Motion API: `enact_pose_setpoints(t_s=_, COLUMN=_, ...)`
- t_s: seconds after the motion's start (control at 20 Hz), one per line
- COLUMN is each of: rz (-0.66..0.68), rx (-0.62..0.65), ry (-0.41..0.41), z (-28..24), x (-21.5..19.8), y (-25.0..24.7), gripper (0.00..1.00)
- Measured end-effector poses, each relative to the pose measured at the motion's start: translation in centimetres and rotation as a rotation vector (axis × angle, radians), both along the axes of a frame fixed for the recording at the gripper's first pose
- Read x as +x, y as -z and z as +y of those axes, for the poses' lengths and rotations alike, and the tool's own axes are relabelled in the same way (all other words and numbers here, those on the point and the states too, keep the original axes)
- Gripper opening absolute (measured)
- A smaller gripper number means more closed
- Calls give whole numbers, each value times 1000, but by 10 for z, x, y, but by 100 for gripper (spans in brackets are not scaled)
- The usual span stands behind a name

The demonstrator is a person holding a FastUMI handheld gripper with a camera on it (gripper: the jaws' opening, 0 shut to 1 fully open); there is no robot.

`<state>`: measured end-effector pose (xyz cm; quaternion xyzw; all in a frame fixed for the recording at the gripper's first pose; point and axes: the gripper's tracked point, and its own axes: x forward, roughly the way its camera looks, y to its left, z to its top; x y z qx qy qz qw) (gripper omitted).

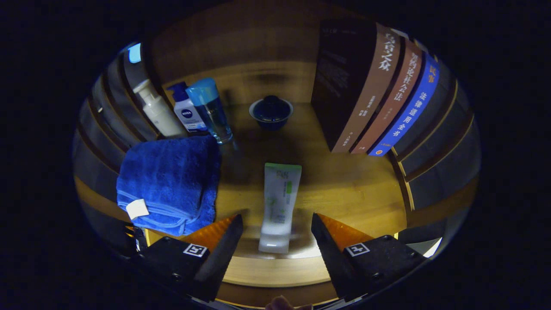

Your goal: Pull open the drawer, take out the items inside it, and place them on the countertop above the cabinet.

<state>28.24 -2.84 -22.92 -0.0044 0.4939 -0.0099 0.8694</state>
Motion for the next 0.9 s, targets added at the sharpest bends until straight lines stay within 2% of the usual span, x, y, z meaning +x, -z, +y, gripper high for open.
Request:
enact_pose_setpoints(t_s=0.4, rz=-327, rx=63, ry=-137, z=32, x=-65, y=-82, gripper=99)
enact_pose_setpoints(t_s=0.55, rz=-489, rx=97, ry=-153, z=46, x=-101, y=-109, gripper=99)
enact_pose_setpoints(t_s=0.75, rz=-644, rx=53, ry=-178, z=45, x=-160, y=-106, gripper=99)
enact_pose_setpoints(t_s=0.9, rz=-742, rx=31, ry=-143, z=36, x=-200, y=-92, gripper=99)
